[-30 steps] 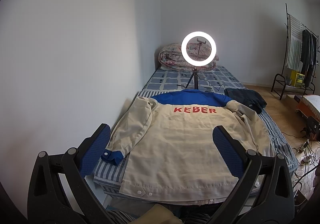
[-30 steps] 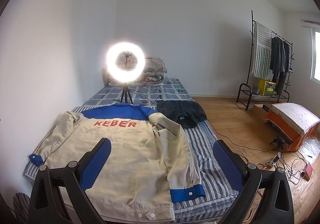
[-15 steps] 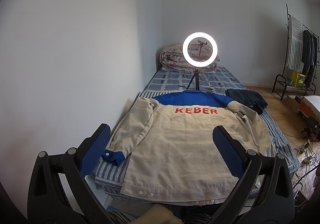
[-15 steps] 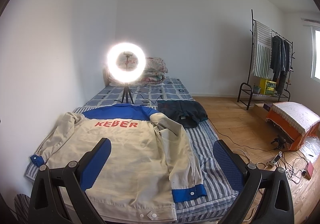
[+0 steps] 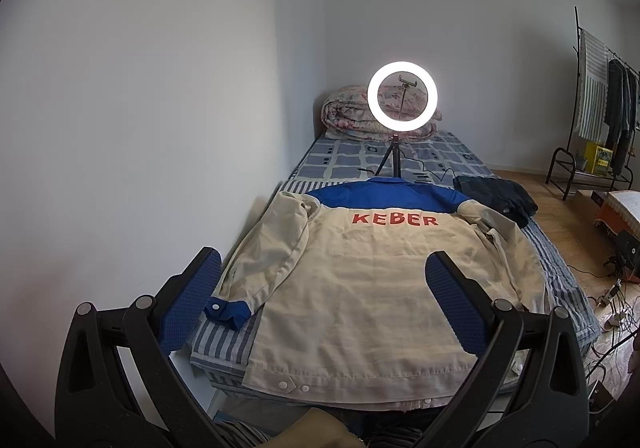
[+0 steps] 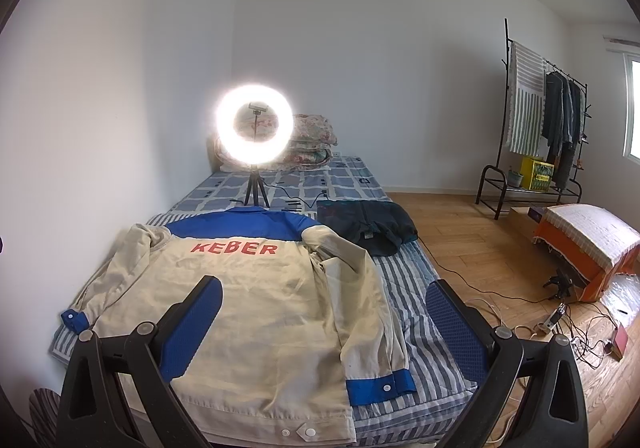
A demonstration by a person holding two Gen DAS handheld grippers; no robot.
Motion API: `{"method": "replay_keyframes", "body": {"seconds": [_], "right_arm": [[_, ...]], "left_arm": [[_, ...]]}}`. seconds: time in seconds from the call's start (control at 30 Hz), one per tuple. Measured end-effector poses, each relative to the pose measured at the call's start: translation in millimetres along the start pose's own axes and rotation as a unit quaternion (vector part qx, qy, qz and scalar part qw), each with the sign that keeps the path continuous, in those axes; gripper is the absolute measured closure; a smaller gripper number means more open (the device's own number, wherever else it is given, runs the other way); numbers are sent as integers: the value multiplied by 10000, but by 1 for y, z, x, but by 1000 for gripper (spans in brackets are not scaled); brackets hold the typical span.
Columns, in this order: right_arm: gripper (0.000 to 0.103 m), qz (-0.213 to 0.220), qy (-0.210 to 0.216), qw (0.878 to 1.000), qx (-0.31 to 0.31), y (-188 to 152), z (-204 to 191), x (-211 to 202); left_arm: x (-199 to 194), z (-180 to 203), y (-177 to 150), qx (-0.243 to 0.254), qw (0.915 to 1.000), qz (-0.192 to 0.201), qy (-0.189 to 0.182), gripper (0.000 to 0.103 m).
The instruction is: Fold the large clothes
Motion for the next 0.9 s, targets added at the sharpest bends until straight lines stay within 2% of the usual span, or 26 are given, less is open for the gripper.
{"method": "replay_keyframes", "body": {"seconds": [0.3,0.53,0.63,0.8,0.9], "right_arm": [[0,-75,76,9999,-35,4,-9,11],[0,25,346,9991,-232,16,-36,22],[0,147,585,9976,-346,26,-58,30],[0,459,1274,9901,-370,37,-101,42],[0,524,1611,9841,-537,39,-134,51]], "left_arm": [[12,-6,-7,-11,9999,-76,112,0],[13,-34,-18,-31,9991,-70,426,0],[10,-51,-24,-66,9983,-69,575,0],[8,-77,-42,-57,9963,-173,836,0],[10,-91,-57,-224,9959,-328,811,3]]}}
Point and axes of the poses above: each gripper's, at about its wrist camera, not at the fingertips, and x roughly the way its jaws point, z to its right, y to its top, the point moved 4 cm from there along x, roughly the way its jaws point, and after that the axes turned 8 degrees about -y, right-handed, at the moved point
